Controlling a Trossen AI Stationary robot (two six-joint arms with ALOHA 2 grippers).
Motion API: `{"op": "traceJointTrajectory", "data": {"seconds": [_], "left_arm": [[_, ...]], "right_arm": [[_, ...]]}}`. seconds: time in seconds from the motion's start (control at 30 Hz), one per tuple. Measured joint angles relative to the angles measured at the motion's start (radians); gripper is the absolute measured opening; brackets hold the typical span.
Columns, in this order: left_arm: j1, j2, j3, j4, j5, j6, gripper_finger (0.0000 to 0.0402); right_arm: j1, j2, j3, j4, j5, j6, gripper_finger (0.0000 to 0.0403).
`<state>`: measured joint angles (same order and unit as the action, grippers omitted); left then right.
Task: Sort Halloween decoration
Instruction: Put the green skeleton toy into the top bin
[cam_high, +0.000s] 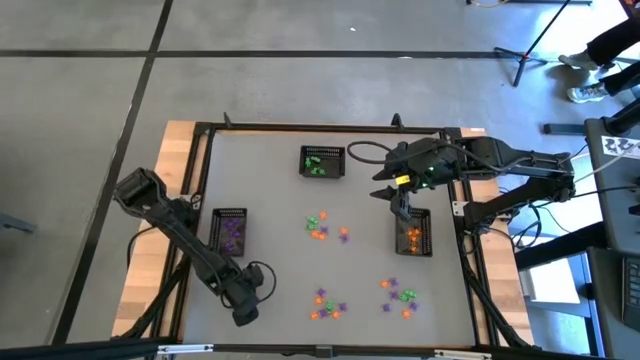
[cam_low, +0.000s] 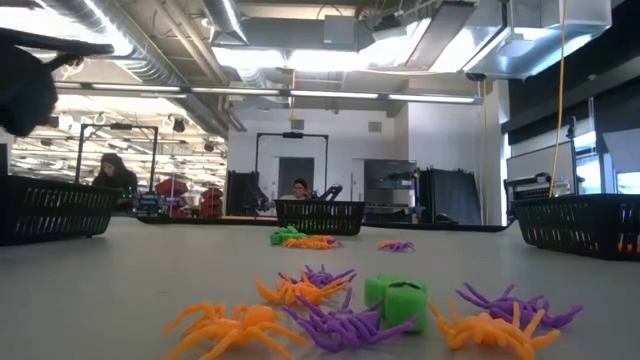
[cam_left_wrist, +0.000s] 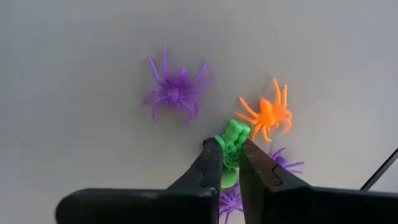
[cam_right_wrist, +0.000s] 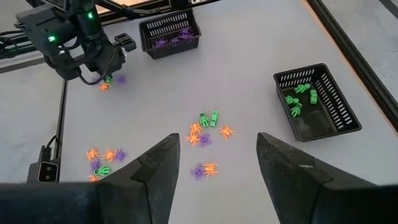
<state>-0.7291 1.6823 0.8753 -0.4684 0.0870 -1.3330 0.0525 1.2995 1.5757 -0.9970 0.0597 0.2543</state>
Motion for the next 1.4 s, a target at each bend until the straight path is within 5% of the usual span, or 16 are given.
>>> {"op": "traceJointTrajectory", "data": {"seconds": [0.2, 0.33, 0.47, 0.57, 0.67, 0.8, 1.0, 1.4], "left_arm": [[0.063, -0.129, 0.111, -0.079, -0.118, 0.098, 0.0007], [0.146, -0.216, 0.203, -0.159, -0.334, 0.240, 0.0007], [0.278, -0.307, 0.242, -0.047, -0.605, 0.484, 0.0009], [0.428, -0.352, 0.242, 0.149, -0.684, 0.733, 0.0011], [0.631, -0.365, 0.243, 0.350, -0.500, 0.870, 0.0011], [0.874, -0.312, 0.243, 0.517, -0.222, 0.867, 0.0011], [1.131, -0.170, 0.243, 0.504, -0.053, 0.745, 0.0016], [1.253, 0.017, 0.243, 0.503, 0.097, 0.680, 0.0117]], "right_arm": [[0.000, 0.000, 0.000, -0.001, 0.000, -0.006, 0.0211], [0.000, 0.000, 0.000, 0.001, 0.001, -0.016, 0.0211], [0.000, 0.000, 0.000, 0.025, 0.002, -0.016, 0.0211], [0.000, 0.000, 0.000, 0.043, 0.003, -0.017, 0.0211], [0.000, 0.000, 0.000, 0.031, 0.019, -0.019, 0.0211], [0.000, 0.000, 0.000, 0.027, 0.017, -0.007, 0.0211], [0.000, 0.000, 0.000, 0.026, 0.019, 0.002, 0.0211], [0.000, 0.000, 0.000, -0.136, 0.053, 0.045, 0.0211]]}}
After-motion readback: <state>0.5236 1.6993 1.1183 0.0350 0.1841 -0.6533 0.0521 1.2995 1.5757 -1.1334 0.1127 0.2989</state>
